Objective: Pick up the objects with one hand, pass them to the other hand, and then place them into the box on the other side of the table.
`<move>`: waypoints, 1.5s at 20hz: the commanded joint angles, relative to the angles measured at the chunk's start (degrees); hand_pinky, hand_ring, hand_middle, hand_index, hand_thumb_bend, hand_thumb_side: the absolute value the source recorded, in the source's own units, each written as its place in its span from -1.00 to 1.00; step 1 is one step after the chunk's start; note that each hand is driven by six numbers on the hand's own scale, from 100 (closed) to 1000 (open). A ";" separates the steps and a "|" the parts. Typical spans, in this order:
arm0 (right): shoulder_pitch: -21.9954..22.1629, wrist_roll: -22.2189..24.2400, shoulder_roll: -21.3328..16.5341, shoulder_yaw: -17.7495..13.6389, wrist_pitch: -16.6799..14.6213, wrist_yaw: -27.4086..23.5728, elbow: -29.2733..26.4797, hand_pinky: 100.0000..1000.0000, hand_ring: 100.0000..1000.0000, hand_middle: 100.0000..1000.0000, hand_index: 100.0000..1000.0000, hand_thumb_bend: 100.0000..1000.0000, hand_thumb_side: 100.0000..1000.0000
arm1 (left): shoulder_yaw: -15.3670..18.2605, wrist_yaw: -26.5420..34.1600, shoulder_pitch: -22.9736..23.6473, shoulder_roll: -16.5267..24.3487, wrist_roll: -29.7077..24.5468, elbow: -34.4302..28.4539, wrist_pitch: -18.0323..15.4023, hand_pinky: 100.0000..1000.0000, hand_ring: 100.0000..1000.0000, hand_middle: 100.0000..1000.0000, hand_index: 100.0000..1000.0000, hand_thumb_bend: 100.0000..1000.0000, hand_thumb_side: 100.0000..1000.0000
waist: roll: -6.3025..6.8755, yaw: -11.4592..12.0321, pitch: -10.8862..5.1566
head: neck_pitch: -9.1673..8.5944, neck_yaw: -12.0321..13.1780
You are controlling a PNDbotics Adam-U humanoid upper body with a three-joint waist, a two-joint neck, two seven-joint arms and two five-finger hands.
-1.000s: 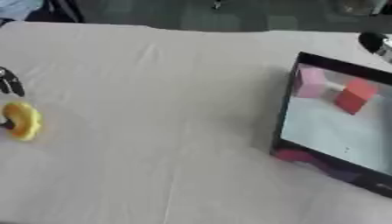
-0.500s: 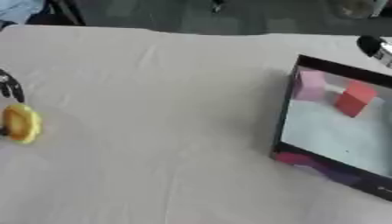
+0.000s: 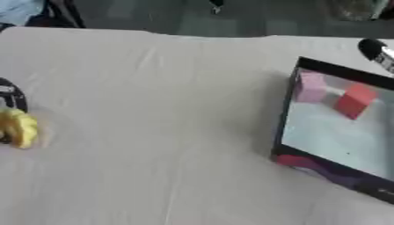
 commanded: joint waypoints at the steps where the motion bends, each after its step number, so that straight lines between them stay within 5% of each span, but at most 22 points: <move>1: -0.28 -0.09 -1.11 -0.86 -0.11 0.38 -1.03 0.80 0.83 0.50 0.69 0.19 -0.51 | 0.91 1.34 -0.97 1.29 0.36 -0.08 0.09 0.55 0.56 0.38 0.42 0.12 -1.00 | -0.58 -0.03 0.01 | -1.03 0.49; 9: 0.08 -0.18 -1.30 -0.94 0.02 0.46 -1.03 0.81 0.83 0.50 0.69 0.18 -0.51 | 1.46 2.84 0.00 2.46 0.31 -1.21 1.10 0.44 0.42 0.16 0.29 -0.11 -1.00 | -0.52 0.01 -0.08 | -1.32 0.78; 14: -0.08 -0.05 -1.54 -0.91 0.01 0.26 -1.03 0.81 0.84 0.51 0.69 0.18 -0.51 | 3.00 4.43 0.78 4.10 0.61 -3.72 3.01 0.37 0.32 0.04 0.13 -0.50 -1.00 | -0.40 0.20 -0.34 | -1.35 0.69; 30: -0.22 0.06 -1.80 -0.98 -0.26 -0.10 -1.03 0.81 0.84 0.51 0.69 0.16 -0.51 | 6.32 11.62 4.21 7.24 9.20 -10.96 8.88 0.26 0.14 -0.16 -0.06 -0.62 -1.00 | -0.30 0.55 -0.61 | -2.19 0.85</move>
